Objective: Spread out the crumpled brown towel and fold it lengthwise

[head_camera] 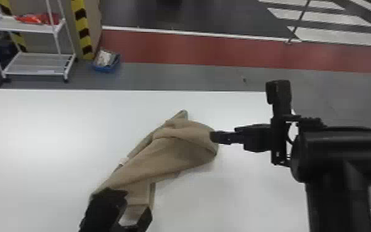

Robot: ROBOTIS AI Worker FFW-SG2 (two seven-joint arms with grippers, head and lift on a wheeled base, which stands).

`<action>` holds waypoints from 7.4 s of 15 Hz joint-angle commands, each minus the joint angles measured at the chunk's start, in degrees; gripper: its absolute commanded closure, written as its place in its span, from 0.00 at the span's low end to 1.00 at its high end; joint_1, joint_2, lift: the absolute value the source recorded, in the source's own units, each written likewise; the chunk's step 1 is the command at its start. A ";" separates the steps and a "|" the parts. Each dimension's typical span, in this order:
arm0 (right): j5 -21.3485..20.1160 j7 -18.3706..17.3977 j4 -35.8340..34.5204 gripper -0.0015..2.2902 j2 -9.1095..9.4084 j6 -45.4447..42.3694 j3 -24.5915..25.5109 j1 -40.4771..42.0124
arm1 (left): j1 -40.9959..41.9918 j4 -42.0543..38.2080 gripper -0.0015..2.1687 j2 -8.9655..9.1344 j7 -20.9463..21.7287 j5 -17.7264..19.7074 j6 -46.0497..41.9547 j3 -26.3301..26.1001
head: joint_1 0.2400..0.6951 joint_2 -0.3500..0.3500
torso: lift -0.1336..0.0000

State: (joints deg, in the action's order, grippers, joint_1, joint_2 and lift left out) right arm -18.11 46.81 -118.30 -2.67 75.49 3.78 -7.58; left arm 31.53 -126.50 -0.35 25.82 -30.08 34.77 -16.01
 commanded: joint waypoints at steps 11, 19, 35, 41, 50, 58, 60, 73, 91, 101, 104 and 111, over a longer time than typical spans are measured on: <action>0.44 0.12 0.09 0.03 -0.06 0.41 0.70 -0.33 | -2.70 2.40 0.25 0.35 -0.86 -0.50 2.63 -1.22 | 1.00 0.26 | 0.07; 2.82 0.21 0.26 0.03 -0.23 1.64 1.85 -0.86 | -3.32 3.19 0.25 0.35 -0.95 -0.76 2.63 -1.48 | 1.00 0.25 | 0.07; 3.43 0.21 0.44 0.03 -0.23 1.64 2.37 -0.42 | -3.67 3.55 0.56 0.35 -3.06 -0.33 3.16 -1.66 | 1.00 0.26 | 0.07; 3.52 0.30 0.70 0.03 -0.23 1.64 2.99 -0.42 | -2.00 0.29 0.55 0.00 -2.44 0.55 3.16 -1.66 | 1.00 0.26 | 0.07; 3.52 0.38 0.70 0.03 -0.23 1.81 3.08 -0.33 | -2.53 0.47 0.27 0.26 -0.77 2.14 5.62 -1.75 | 1.00 0.24 | 0.07; 3.52 0.65 0.70 0.03 -0.32 3.57 3.60 -0.25 | -4.46 2.84 0.27 0.35 -3.41 2.05 5.62 -4.12 | 1.00 0.21 | 0.07; 3.52 0.65 0.70 0.03 -0.32 3.75 3.69 -0.25 | -5.25 3.28 0.28 0.50 -3.58 2.14 5.80 -4.29 | 1.00 0.20 | 0.07; 3.52 0.65 0.70 0.03 -0.32 4.10 3.69 -0.25 | -4.81 1.35 0.40 0.43 -2.18 3.72 11.95 -3.77 | 1.00 0.22 | 0.07; 3.61 0.65 0.70 0.03 -0.32 4.10 3.87 -0.16 | -7.71 1.17 0.33 0.50 -0.59 13.82 18.98 -1.83 | 1.00 0.18 | 0.07; 4.57 0.65 0.70 0.03 -0.32 4.10 4.57 0.28 | -7.45 -0.23 0.79 0.50 -3.14 14.53 18.81 -1.04 | 1.00 0.19 | 0.07; 4.57 0.65 0.70 0.03 -0.32 4.10 4.66 0.28 | -6.04 -3.40 0.79 0.50 -2.79 14.97 18.98 -0.08 | 1.00 0.20 | 0.07; 4.49 1.09 0.61 0.03 -0.50 3.75 5.27 1.07 | -3.06 -18.87 0.79 0.50 1.43 16.11 27.59 3.53 | 1.00 0.21 | 0.07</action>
State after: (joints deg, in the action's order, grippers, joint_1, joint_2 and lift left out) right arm -13.52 47.79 -117.63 -3.09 79.69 8.99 -6.79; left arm 28.48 -143.37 0.00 27.12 -14.00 61.00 -13.56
